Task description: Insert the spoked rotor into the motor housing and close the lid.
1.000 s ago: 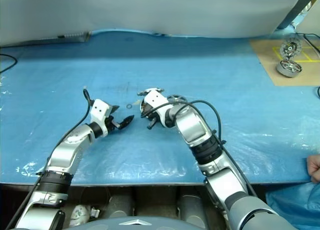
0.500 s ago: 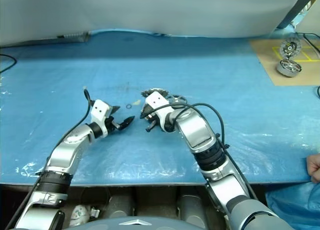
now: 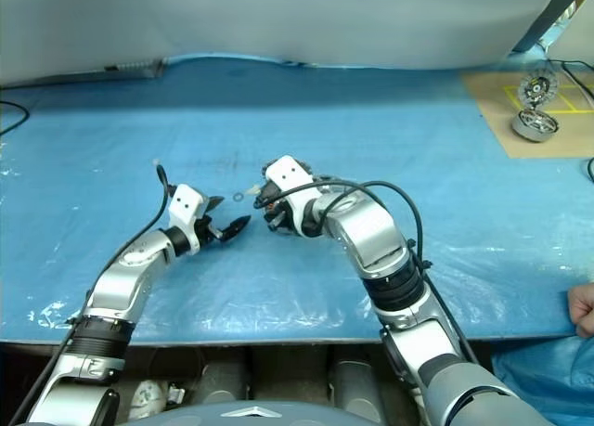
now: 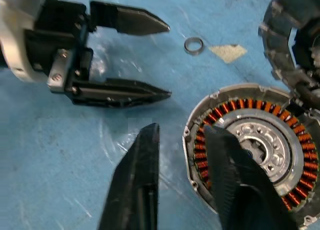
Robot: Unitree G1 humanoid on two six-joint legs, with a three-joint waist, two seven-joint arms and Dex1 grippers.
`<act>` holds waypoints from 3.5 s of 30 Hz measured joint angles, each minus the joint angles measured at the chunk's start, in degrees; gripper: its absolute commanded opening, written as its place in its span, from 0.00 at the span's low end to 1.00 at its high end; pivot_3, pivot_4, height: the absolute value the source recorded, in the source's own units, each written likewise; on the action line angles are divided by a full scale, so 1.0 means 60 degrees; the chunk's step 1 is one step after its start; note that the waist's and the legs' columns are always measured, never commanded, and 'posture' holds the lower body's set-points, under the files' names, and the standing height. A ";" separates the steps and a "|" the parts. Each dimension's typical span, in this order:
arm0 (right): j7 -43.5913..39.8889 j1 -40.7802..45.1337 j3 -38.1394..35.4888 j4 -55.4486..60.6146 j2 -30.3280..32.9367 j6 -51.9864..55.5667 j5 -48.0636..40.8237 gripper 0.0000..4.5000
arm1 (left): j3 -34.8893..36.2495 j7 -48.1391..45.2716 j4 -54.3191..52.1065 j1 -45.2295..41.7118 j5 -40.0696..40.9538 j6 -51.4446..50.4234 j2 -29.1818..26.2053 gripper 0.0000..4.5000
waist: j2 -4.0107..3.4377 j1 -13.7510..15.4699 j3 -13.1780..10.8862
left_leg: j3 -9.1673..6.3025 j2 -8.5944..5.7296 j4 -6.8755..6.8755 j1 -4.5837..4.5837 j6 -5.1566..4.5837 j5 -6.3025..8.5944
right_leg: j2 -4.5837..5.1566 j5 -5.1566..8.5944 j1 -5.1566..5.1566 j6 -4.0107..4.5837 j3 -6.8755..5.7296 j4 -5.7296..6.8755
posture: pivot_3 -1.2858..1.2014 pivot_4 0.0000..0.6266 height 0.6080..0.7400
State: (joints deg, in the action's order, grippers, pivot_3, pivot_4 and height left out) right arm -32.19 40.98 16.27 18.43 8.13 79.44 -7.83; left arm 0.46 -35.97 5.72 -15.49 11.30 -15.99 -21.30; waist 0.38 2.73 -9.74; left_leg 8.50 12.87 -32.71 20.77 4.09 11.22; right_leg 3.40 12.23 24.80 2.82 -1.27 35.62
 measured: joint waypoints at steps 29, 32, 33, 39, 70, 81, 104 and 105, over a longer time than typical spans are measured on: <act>0.0719 -0.5440 -0.1285 0.1066 0.1279 -0.7936 -0.0245 0.87 | 0.0257 -0.1670 0.3601 -0.1959 0.0174 0.1835 -0.0207 1.00 | -0.0001 0.0214 0.0002 | -0.0001 -0.0013 -0.0006 0.0014 -0.0002 0.0000 | 0.0002 -0.0010 -0.0003 -0.0022 0.0015 -0.0020 | 0.52 0.24 1.00; 0.0778 -0.5436 -0.1235 0.0879 0.1219 -0.8075 -0.0222 0.87 | 0.0177 -0.1796 0.4714 -0.2595 -0.0071 0.2395 -0.0177 1.00 | -0.0001 0.0215 0.0002 | -0.0004 -0.0014 -0.0004 0.0019 -0.0002 0.0000 | 0.0002 -0.0012 -0.0004 -0.0026 0.0014 -0.0026 | 0.52 0.24 1.00; 0.0809 -0.5417 -0.1220 0.0812 0.1218 -0.8124 -0.0216 0.87 | 0.0123 -0.1788 0.5181 -0.2866 -0.0199 0.2604 -0.0130 1.00 | -0.0001 0.0220 0.0002 | -0.0005 -0.0016 -0.0004 0.0020 -0.0002 0.0000 | 0.0002 -0.0013 -0.0004 -0.0027 0.0014 -0.0026 | 0.52 0.24 1.00; 0.0909 -0.5284 -0.1172 0.0648 0.1198 -0.8166 -0.0212 0.87 | -0.0162 -0.1587 0.7038 -0.3738 -0.0783 0.3562 0.0232 1.00 | -0.0001 0.0221 0.0002 | -0.0009 -0.0017 -0.0004 0.0023 -0.0001 0.0000 | 0.0001 -0.0032 -0.0006 -0.0058 0.0013 -0.0030 | 0.52 0.24 1.00; 0.0512 -0.6316 -0.1478 0.0289 0.1666 -0.9501 -0.0258 0.88 | -0.0547 -0.2159 0.0137 -0.1992 0.0163 -0.0434 -0.0592 0.15 | -0.0007 0.0261 0.0004 | 0.0006 -0.0013 0.0081 -0.0040 -0.0003 0.0002 | 0.0003 -0.0011 -0.0082 -0.0029 -0.0001 -0.0136 | 0.52 0.24 1.00; 0.0587 -0.6463 -0.1474 -0.0214 0.1739 -1.0043 -0.0140 0.88 | -0.1983 -0.2718 -0.1160 -0.2291 0.0329 -0.1854 -0.0522 0.15 | -0.0015 0.0197 0.0003 | 0.0011 -0.0016 0.0085 -0.0032 -0.0004 0.0001 | -0.0001 -0.0012 -0.0082 -0.0031 0.0005 -0.0142 | 0.52 0.24 1.00; 0.0645 -0.6306 -0.1387 -0.0310 0.1712 -1.0041 -0.0015 0.88 | -0.2649 -0.1675 0.1776 -0.3292 -0.1249 -0.0004 0.0834 0.15 | -0.0015 0.0213 0.0003 | 0.0005 -0.0018 0.0083 -0.0007 -0.0004 0.0001 | -0.0001 -0.0014 -0.0083 -0.0034 0.0002 -0.0142 | 0.52 0.24 1.00; 0.0646 -0.6294 -0.1386 -0.0311 0.1709 -1.0041 -0.0013 0.88 | -0.2649 -0.1680 0.1798 -0.3291 -0.1252 -0.0001 0.0838 0.15 | -0.0015 0.0214 0.0003 | 0.0005 -0.0018 0.0082 -0.0006 -0.0004 0.0001 | -0.0001 -0.0014 -0.0083 -0.0034 0.0002 -0.0142 | 0.52 0.24 1.00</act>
State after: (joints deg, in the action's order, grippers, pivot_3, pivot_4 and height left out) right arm -28.32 3.22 7.96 16.56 18.39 19.19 -7.91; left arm -15.43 -46.05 16.50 -35.24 3.79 -16.00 -16.27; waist 0.29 4.02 -9.72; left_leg 8.53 12.76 -32.21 20.74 4.07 11.23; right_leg 3.39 12.15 24.30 2.61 -1.26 34.77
